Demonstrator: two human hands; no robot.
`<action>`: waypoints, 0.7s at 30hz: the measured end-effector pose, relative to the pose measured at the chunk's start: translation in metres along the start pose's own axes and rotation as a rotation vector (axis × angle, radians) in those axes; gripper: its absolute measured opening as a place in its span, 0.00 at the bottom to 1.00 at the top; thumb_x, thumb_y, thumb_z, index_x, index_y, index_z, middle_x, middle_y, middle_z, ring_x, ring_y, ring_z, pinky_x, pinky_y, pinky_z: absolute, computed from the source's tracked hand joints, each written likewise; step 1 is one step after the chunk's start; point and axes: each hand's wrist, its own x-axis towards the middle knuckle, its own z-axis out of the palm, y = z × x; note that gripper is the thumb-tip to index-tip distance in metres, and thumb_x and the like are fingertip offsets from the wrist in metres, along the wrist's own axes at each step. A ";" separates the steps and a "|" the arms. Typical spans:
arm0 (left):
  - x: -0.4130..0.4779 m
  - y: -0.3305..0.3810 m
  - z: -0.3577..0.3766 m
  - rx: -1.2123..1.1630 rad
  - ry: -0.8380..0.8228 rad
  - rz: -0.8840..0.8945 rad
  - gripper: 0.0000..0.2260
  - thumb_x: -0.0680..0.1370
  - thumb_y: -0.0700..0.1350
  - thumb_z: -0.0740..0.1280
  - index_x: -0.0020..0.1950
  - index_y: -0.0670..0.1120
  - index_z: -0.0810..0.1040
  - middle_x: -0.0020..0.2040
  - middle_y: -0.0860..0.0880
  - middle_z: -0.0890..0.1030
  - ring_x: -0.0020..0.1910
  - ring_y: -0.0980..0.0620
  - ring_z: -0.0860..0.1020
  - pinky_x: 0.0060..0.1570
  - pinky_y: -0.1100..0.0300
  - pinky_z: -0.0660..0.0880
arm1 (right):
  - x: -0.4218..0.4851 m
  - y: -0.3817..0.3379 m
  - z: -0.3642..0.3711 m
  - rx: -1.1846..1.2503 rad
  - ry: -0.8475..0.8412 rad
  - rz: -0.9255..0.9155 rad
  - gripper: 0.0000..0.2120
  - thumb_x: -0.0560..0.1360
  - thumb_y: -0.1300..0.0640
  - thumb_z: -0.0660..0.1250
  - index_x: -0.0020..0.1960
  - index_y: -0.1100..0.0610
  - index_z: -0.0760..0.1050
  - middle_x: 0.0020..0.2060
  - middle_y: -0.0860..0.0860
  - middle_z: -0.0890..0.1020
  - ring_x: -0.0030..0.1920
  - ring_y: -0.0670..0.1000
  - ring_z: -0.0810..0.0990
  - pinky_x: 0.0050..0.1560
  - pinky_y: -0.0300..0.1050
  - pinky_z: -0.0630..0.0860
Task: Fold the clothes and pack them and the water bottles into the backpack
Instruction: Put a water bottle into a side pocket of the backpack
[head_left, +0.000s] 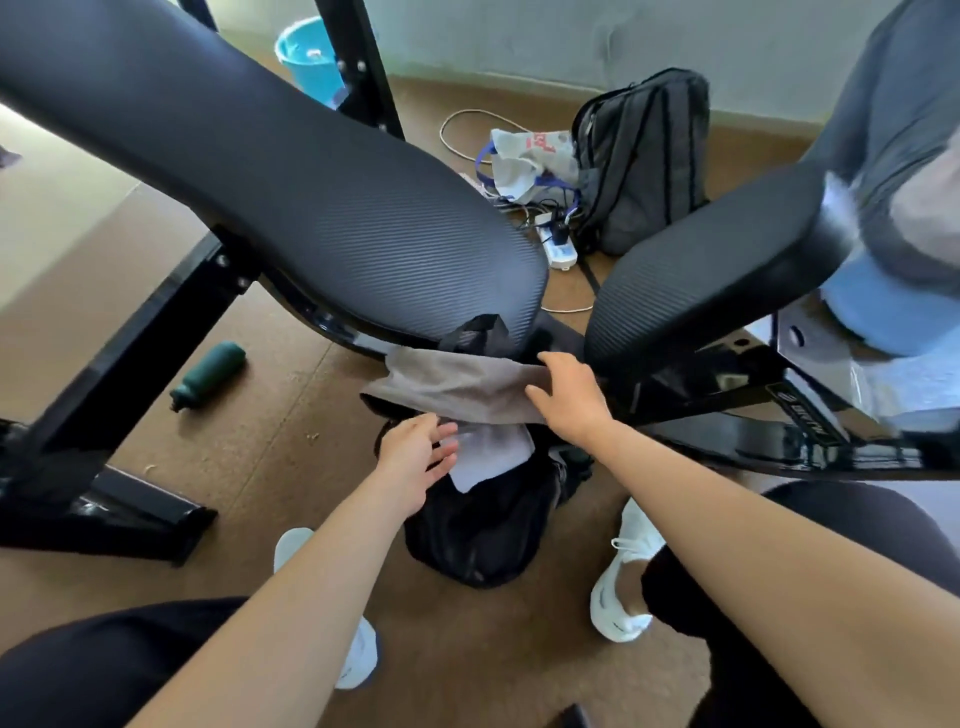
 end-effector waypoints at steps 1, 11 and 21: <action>-0.001 -0.004 -0.006 0.072 0.012 -0.008 0.08 0.84 0.47 0.65 0.61 0.47 0.78 0.55 0.47 0.85 0.55 0.46 0.83 0.46 0.55 0.81 | -0.007 0.001 0.000 -0.003 -0.003 -0.008 0.27 0.82 0.53 0.66 0.78 0.57 0.64 0.75 0.55 0.69 0.76 0.59 0.65 0.72 0.55 0.68; -0.029 -0.007 -0.065 0.265 0.073 0.080 0.09 0.82 0.46 0.67 0.59 0.44 0.82 0.53 0.45 0.86 0.50 0.47 0.84 0.48 0.55 0.81 | -0.057 -0.023 0.008 -0.056 -0.105 -0.145 0.16 0.80 0.56 0.65 0.67 0.54 0.78 0.63 0.53 0.79 0.65 0.56 0.76 0.63 0.51 0.75; 0.012 0.032 -0.172 0.464 0.312 0.343 0.07 0.83 0.45 0.66 0.50 0.49 0.83 0.46 0.49 0.85 0.47 0.49 0.83 0.54 0.52 0.80 | -0.025 -0.144 0.072 -0.104 -0.215 -0.419 0.11 0.79 0.50 0.69 0.58 0.52 0.82 0.51 0.47 0.84 0.53 0.51 0.81 0.51 0.49 0.78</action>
